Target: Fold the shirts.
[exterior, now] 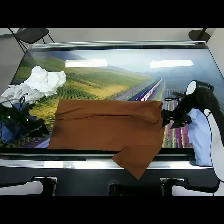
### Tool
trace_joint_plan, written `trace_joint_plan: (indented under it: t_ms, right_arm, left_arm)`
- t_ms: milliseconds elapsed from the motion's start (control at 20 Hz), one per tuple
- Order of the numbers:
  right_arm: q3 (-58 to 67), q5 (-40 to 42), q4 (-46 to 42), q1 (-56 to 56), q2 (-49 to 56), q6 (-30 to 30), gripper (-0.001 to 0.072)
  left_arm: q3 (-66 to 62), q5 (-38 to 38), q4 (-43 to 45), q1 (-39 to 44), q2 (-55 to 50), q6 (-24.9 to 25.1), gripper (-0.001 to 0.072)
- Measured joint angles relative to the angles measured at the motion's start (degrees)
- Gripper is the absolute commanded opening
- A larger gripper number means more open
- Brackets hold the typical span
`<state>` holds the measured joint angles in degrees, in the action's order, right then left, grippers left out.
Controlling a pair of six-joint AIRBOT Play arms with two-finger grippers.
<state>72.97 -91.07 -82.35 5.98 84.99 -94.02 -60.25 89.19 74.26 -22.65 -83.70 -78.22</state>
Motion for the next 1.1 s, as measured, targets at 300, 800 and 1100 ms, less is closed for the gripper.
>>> trace_joint_plan:
  t_ms: [300,800,1100]
  right_arm:
    - [-4.83,0.83,-0.26,-0.02,-4.39,0.61,0.0464]
    - [-15.34,2.82,-0.02,-0.11,-11.74,0.79,0.0502]
    - [-32.20,9.97,7.48,-0.13,-21.14,0.61,0.0493]
  left_arm:
    - [10.86,-6.16,-1.86,-4.42,3.56,3.30,0.0376]
    - [14.49,-9.46,-5.70,-4.39,2.58,4.28,0.0080]
    - [14.62,-9.88,-6.14,-4.39,2.14,4.61,0.0031]
